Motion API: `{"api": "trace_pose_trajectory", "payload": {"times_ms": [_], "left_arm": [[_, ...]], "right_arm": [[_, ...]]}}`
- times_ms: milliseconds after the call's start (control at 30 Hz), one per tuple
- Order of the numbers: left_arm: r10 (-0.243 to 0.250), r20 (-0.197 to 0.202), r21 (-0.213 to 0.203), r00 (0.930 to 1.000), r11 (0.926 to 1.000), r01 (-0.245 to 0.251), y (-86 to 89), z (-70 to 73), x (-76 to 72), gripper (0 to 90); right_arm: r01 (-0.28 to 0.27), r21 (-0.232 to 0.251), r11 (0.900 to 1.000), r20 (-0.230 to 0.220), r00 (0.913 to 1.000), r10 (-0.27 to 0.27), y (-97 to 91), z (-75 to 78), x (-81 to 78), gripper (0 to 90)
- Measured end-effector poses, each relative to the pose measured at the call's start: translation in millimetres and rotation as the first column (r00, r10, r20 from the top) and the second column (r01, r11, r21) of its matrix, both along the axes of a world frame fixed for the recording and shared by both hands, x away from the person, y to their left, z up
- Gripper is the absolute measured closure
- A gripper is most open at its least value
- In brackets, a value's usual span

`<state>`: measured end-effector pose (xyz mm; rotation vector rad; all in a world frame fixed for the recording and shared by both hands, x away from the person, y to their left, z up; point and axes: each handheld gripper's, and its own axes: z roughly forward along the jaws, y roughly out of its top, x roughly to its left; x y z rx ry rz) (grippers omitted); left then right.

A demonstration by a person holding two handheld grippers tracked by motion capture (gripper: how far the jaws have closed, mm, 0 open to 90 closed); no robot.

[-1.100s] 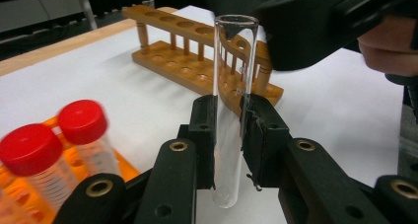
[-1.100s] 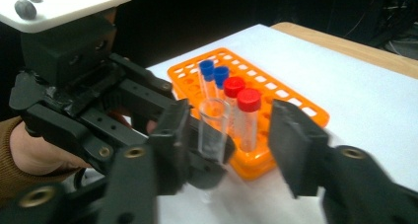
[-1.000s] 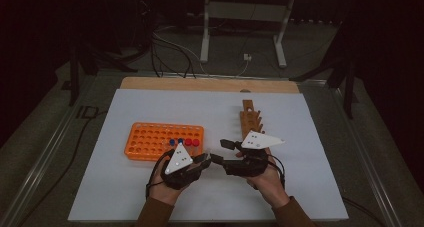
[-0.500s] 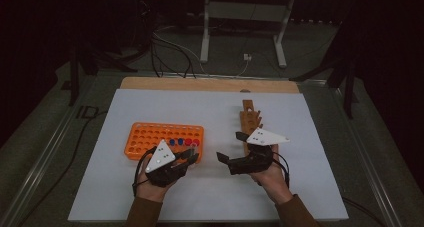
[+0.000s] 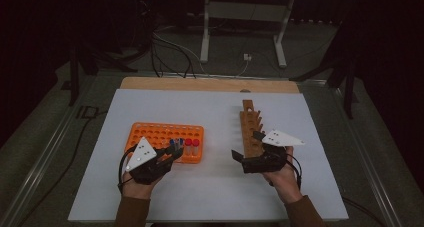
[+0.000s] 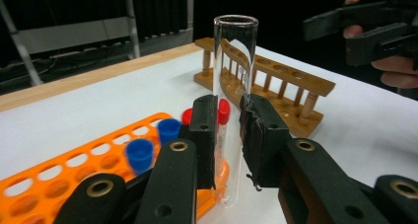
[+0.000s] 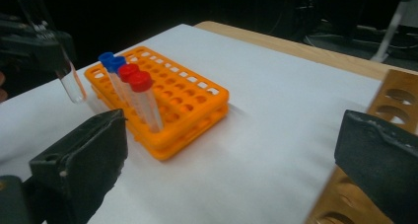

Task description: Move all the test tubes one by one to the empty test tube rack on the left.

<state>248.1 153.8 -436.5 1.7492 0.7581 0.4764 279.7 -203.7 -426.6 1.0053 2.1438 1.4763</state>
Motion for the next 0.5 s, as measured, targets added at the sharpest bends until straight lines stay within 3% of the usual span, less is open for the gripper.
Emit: {"api": "trace_pose_trajectory", "payload": {"times_ms": [300, 500], "left_arm": [[0.075, 0.011, -0.027, 0.9971, 0.9968, -0.075, 21.6, 0.4, 1.6, 76.1], [0.13, 0.003, -0.016, 0.9915, 0.9914, -0.13, 32.6, -4.6, 5.5, 76.1]], "right_arm": [[0.04, 0.01, 0.9991, 0.007, 0.9992, -0.04, -14.6, -2.7, -2.8, 0.1], [0.043, 0.018, 0.9989, 0.008, 0.9991, -0.043, -16.6, -3.6, -3.1, 0.1]]}}
